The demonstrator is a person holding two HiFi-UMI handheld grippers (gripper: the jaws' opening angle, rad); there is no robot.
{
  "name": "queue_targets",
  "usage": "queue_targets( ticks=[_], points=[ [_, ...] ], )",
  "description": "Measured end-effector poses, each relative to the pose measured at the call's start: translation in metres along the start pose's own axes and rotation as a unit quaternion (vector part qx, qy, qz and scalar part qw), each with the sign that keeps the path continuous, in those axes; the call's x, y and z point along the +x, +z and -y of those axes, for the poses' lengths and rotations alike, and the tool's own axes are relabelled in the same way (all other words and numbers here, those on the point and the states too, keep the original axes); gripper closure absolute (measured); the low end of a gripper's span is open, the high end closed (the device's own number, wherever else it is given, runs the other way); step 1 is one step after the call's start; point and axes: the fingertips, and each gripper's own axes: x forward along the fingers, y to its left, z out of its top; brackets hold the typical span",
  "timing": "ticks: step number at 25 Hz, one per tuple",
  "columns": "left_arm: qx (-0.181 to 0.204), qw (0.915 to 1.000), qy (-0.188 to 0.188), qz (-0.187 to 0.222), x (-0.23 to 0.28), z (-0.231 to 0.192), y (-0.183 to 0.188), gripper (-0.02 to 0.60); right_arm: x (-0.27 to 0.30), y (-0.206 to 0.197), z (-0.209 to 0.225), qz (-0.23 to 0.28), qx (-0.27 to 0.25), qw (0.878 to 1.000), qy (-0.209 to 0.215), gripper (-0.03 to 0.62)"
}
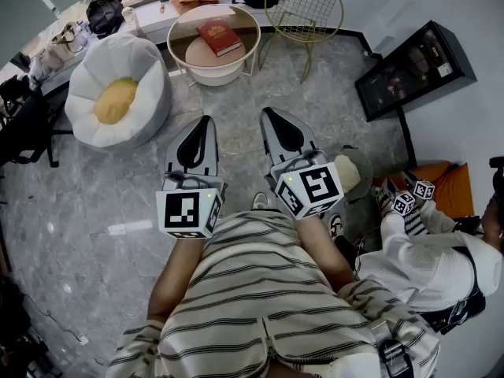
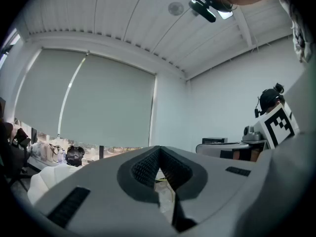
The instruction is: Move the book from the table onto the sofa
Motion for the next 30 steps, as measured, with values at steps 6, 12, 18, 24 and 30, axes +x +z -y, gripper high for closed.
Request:
queue_targets(
  ticks=[6,12,18,24,30],
  points=[
    [-0.004,1.0000,0.001,-0.002,0.002,0.014,-0.003,0.577,-0.008,-0.003,0.007,-0.003,0.001,1.000,0.006,0.582],
    [-0.003,0.9999,0.007,-0.008,0.008,0.023,-0.008,0.577,-0.009,-0.007,0.015,-0.003,0.018,1.000,0.021,0.582],
    [-0.008,0.9997,0.018,-0.010,0.025,0.038,-0.012,0.577,-0.007,-0.008,0.036,0.001,0.029,0.999,0.036,0.580],
    [-0.003,0.9994,0.033,-0.009,0.050,0.060,-0.014,0.577,-0.013,-0.008,0.076,0.003,0.030,0.999,0.034,0.580],
    [0.004,0.9981,0.059,-0.014,0.065,0.075,-0.024,0.577,-0.018,-0.007,0.111,0.010,0.036,0.998,0.042,0.582]
  ],
)
